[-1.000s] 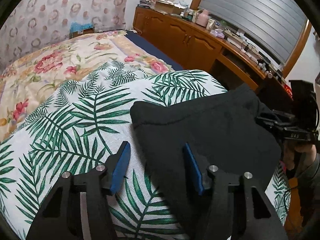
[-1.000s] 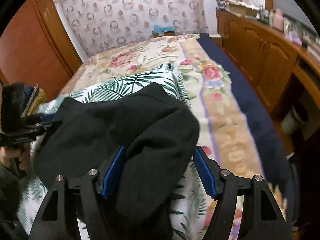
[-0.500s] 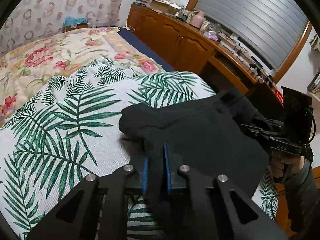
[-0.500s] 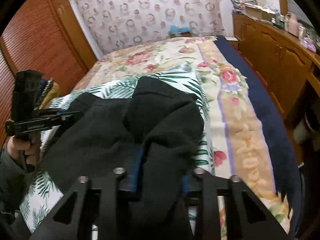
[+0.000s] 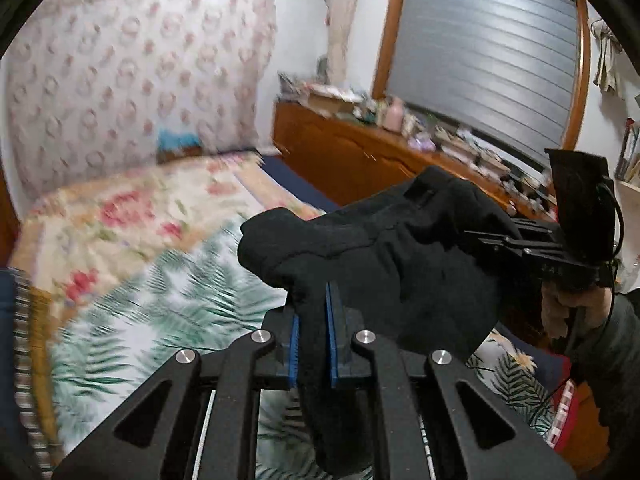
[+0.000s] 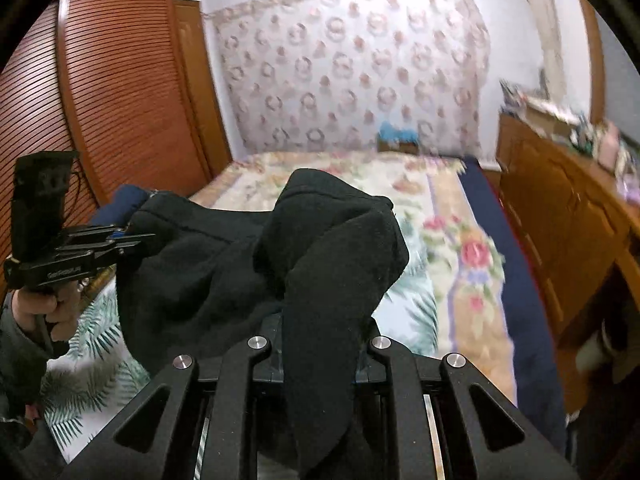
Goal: Fold small clothes
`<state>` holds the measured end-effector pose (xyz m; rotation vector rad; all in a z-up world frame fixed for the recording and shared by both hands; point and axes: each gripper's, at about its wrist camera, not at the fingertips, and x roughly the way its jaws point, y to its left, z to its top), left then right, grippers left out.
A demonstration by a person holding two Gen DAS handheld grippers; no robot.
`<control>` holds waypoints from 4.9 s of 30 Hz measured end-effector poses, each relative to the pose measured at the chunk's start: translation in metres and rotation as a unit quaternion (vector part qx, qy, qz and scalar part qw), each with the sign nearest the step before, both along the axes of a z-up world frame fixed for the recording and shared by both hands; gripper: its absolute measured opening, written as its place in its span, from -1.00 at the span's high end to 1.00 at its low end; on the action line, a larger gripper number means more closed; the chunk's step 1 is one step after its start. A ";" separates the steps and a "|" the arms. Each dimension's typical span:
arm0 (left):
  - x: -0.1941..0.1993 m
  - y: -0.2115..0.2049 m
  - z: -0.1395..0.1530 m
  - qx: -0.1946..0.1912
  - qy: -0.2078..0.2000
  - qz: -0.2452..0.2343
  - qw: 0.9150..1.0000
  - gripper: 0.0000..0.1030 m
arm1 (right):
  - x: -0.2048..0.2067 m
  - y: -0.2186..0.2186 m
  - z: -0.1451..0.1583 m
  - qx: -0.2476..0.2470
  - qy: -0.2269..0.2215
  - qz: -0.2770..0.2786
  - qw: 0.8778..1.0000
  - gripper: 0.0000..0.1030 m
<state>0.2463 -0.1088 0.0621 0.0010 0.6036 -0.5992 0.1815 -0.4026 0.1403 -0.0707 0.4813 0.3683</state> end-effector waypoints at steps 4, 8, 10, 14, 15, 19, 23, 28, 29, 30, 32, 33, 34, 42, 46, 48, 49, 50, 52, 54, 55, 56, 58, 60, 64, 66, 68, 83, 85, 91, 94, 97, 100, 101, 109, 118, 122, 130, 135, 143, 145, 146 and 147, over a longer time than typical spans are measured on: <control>-0.018 0.046 0.021 0.005 -0.032 0.047 0.998 0.78 | 0.005 0.041 0.019 -0.016 -0.023 0.044 0.999 0.65; -0.036 0.090 0.032 0.013 -0.053 0.095 0.994 0.78 | 0.018 0.096 0.035 -0.039 -0.039 0.098 0.994 0.65; -0.046 0.120 0.035 0.015 -0.061 0.127 0.990 0.78 | 0.026 0.124 0.041 -0.050 -0.045 0.127 0.990 0.65; -0.067 0.169 0.035 0.012 -0.074 0.184 0.980 0.78 | 0.052 0.182 0.055 -0.072 -0.052 0.182 0.979 0.65; -0.072 0.181 0.034 0.010 -0.077 0.197 0.977 0.78 | 0.057 0.201 0.059 -0.081 -0.054 0.199 0.975 0.65; -0.097 0.233 0.020 -0.008 -0.083 0.269 0.960 0.78 | 0.087 0.269 0.067 -0.114 -0.053 0.258 0.958 0.65; -0.110 0.271 -0.006 -0.023 -0.066 0.326 0.943 0.78 | 0.112 0.340 0.061 -0.164 -0.050 0.309 0.936 0.65; -0.113 0.297 -0.035 -0.035 -0.039 0.366 0.929 0.78 | 0.148 0.409 0.044 -0.185 -0.041 0.338 0.922 0.66; -0.110 0.296 -0.040 -0.033 -0.032 0.372 0.927 0.78 | 0.155 0.422 0.041 -0.188 -0.042 0.341 0.920 0.66; -0.118 0.300 -0.045 -0.031 -0.025 0.377 0.926 0.78 | 0.165 0.432 0.037 -0.187 -0.039 0.333 0.923 0.66; -0.116 0.305 -0.057 -0.032 -0.011 0.383 0.923 0.78 | 0.184 0.442 0.037 -0.169 -0.032 0.314 0.934 0.43; -0.121 0.310 -0.061 -0.031 -0.008 0.386 0.922 0.78 | 0.190 0.443 0.037 -0.160 -0.028 0.300 0.940 0.30; -0.122 0.312 -0.063 -0.031 -0.005 0.387 0.921 0.78 | 0.190 0.445 0.037 -0.155 -0.033 0.282 0.946 0.07; -0.143 0.313 -0.053 -0.033 -0.029 0.383 0.923 -0.02 | 0.132 0.415 0.028 -0.102 -0.042 0.230 0.967 -0.25; -0.152 0.301 -0.041 -0.009 -0.059 0.376 0.925 -0.66 | 0.089 0.371 0.017 -0.073 -0.057 0.201 0.975 -0.25; -0.153 0.293 -0.036 0.003 -0.065 0.370 0.927 -0.68 | 0.069 0.356 0.003 -0.062 -0.061 0.185 0.979 -0.25; -0.154 0.287 -0.033 0.008 -0.069 0.363 0.929 -0.68 | 0.061 0.349 -0.002 -0.057 -0.061 0.178 0.980 -0.28; -0.154 0.281 -0.031 0.009 -0.074 0.357 0.931 -0.69 | 0.052 0.342 -0.008 -0.053 -0.061 0.171 0.982 -0.36; -0.156 0.270 -0.027 0.008 -0.082 0.348 0.934 -0.69 | 0.030 0.321 -0.018 -0.044 -0.061 0.151 0.986 -0.54; -0.157 0.260 -0.024 0.007 -0.087 0.339 0.937 -0.69 | 0.010 0.309 -0.026 -0.040 -0.063 0.128 0.989 -0.65; -0.157 0.251 -0.022 0.008 -0.089 0.329 0.940 -0.69 | 0.003 0.304 -0.028 -0.037 -0.064 0.120 0.990 -0.65; -0.156 0.246 -0.021 0.009 -0.090 0.322 0.942 -0.69 | -0.006 0.299 -0.030 -0.034 -0.066 0.110 0.991 -0.65; -0.158 0.230 -0.018 0.012 -0.095 0.309 0.946 -0.69 | -0.025 0.288 -0.033 -0.024 -0.073 0.079 0.994 -0.65; -0.160 0.220 -0.015 0.013 -0.098 0.303 0.948 -0.69 | -0.047 0.276 -0.038 -0.012 -0.075 0.057 0.996 -0.65; -0.163 0.197 -0.011 0.018 -0.099 0.293 0.951 -0.69 | -0.087 0.264 -0.042 0.001 -0.088 0.006 0.996 -0.65; -0.166 0.187 -0.008 0.020 -0.103 0.283 0.953 -0.69 | -0.105 0.262 -0.042 0.010 -0.091 -0.006 0.996 -0.65; -0.169 0.179 -0.004 0.022 -0.107 0.275 0.955 -0.69 | -0.119 0.262 -0.043 0.018 -0.094 -0.018 0.995 -0.65; -0.195 0.135 0.005 0.026 -0.110 0.261 0.959 -0.69 | -0.207 0.286 -0.071 0.042 -0.122 -0.068 0.989 -0.65; -0.195 0.135 0.004 0.026 -0.109 0.263 0.958 -0.69 | -0.208 0.290 -0.074 0.041 -0.123 -0.070 0.989 -0.65; -0.191 0.135 0.000 0.031 -0.103 0.263 0.959 -0.69 | -0.208 0.288 -0.077 0.042 -0.123 -0.070 0.989 -0.65; -0.192 0.134 -0.001 0.031 -0.102 0.265 0.958 -0.69 | -0.203 0.286 -0.078 0.040 -0.123 -0.071 0.989 -0.65; -0.192 0.134 -0.002 0.031 -0.104 0.266 0.958 -0.69 | -0.201 0.286 -0.080 0.040 -0.123 -0.072 0.989 -0.65; -0.192 0.135 -0.001 0.031 -0.104 0.266 0.958 -0.69 | -0.199 0.286 -0.081 0.040 -0.123 -0.073 0.989 -0.65; -0.192 0.135 -0.001 0.032 -0.105 0.266 0.958 -0.69 | -0.199 0.286 -0.081 0.041 -0.123 -0.073 0.989 -0.65; -0.192 0.137 -0.002 0.032 -0.105 0.266 0.958 -0.69 | -0.199 0.283 -0.080 0.041 -0.121 -0.074 0.989 -0.65; -0.192 0.138 -0.001 0.030 -0.104 0.264 0.958 -0.69 | -0.199 0.280 -0.080 0.040 -0.122 -0.073 0.989 -0.65; -0.192 0.140 -0.001 0.029 -0.105 0.264 0.958 -0.69 | -0.197 0.277 -0.080 0.041 -0.122 -0.072 0.989 -0.65; -0.192 0.141 -0.001 0.030 -0.106 0.265 0.958 -0.69 | -0.197 0.272 -0.078 0.040 -0.123 -0.072 0.989 -0.65; -0.191 0.143 0.003 0.030 -0.108 0.266 0.958 -0.69 | -0.197 0.270 -0.078 0.041 -0.124 -0.072 0.989 -0.65; -0.191 0.144 0.003 0.030 -0.109 0.266 0.957 -0.69 | -0.196 0.267 -0.078 0.041 -0.125 -0.071 0.989 -0.65; -0.192 0.143 0.002 0.030 -0.109 0.266 0.957 -0.69 | -0.196 0.267 -0.078 0.041 -0.125 -0.071 0.989 -0.65; -0.191 0.143 0.002 0.030 -0.109 0.266 0.957 -0.69 | -0.197 0.267 -0.078 0.041 -0.125 -0.070 0.989 -0.65; -0.192 0.142 0.002 0.030 -0.109 0.266 0.957 -0.69 | -0.196 0.267 -0.078 0.041 -0.125 -0.070 0.989 -0.65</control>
